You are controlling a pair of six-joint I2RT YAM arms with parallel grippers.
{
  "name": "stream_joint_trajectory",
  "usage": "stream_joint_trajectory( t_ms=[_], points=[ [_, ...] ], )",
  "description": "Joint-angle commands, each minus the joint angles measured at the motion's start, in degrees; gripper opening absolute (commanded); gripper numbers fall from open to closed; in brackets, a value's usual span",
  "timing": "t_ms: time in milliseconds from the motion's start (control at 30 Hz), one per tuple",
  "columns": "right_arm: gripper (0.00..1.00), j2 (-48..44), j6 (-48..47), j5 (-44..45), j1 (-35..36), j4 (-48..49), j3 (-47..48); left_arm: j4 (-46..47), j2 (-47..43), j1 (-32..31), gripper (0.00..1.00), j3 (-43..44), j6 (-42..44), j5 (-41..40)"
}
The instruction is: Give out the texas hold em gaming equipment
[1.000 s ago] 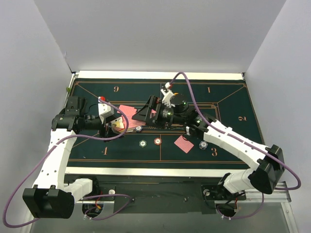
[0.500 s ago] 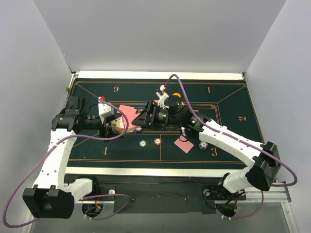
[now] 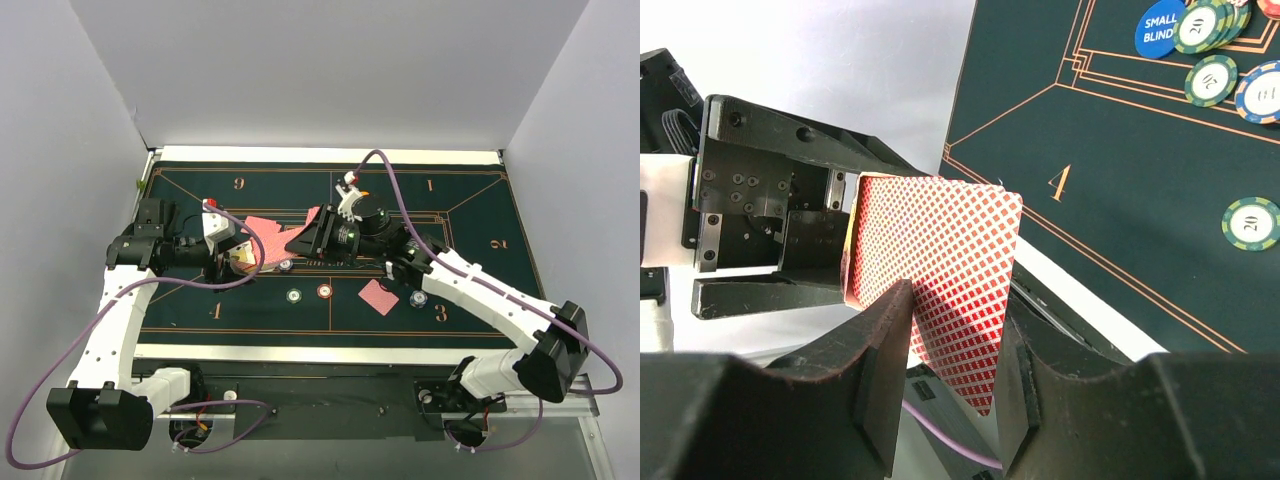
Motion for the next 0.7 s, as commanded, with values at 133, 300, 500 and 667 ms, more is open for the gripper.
stream_joint_trajectory(
  t_ms=[133, 300, 500, 667],
  points=[
    [0.31, -3.51, -1.04, 0.63, -1.8, -1.51, -0.19, 2.58, -1.08, 0.42, 0.0, 1.44, -0.49, 4.73],
    [0.3, -4.74, -1.3, 0.63, -2.59, -2.13, -0.54, 2.76, -1.17, 0.41, 0.0, 1.44, -0.49, 4.9],
    [0.3, -5.35, -2.36, 0.89, -2.59, -3.0, -0.01, 3.37, -1.08, 0.42, 0.0, 1.27, -1.01, 5.17],
    [0.3, -6.14, -4.11, 1.51, -2.59, -5.55, 0.87, 3.82, -1.0, 0.41, 0.0, 1.18, -1.54, 5.34]
  ],
)
